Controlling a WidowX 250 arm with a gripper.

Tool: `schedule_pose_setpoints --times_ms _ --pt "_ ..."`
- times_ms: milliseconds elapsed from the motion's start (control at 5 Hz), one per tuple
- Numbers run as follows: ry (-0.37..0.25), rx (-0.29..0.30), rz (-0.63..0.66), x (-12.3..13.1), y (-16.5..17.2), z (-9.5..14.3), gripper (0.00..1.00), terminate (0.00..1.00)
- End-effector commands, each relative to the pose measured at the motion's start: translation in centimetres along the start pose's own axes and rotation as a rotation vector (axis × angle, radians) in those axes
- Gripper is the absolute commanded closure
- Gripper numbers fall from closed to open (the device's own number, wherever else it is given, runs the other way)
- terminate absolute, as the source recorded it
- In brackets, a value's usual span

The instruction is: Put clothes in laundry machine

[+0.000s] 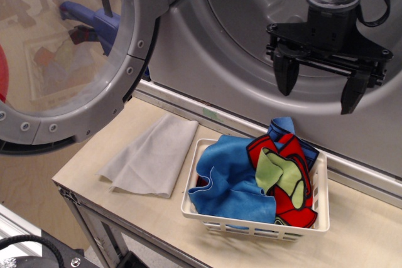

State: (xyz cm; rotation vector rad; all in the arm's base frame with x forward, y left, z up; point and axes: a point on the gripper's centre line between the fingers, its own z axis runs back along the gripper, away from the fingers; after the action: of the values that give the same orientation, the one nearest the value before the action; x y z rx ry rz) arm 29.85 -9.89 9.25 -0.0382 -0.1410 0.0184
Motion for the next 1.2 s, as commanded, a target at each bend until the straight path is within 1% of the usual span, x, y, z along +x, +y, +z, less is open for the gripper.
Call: schedule_pose_setpoints --times_ms 0,200,400,600,800,1000 --pt "0.0 0.0 0.0 0.0 0.0 0.0 0.0 0.0" --pt "0.023 -0.033 0.085 -1.3 1.8 -0.3 0.0 0.0" --pt "0.007 -0.034 0.147 -2.6 3.7 -0.6 0.0 0.0" --pt "-0.031 -0.006 0.233 -3.7 5.8 -1.3 0.0 0.0" --pt "-0.041 0.029 0.202 -4.4 7.3 -2.8 0.0 0.0" --pt "-0.054 0.017 0.127 -4.4 7.5 -4.5 0.0 0.0"
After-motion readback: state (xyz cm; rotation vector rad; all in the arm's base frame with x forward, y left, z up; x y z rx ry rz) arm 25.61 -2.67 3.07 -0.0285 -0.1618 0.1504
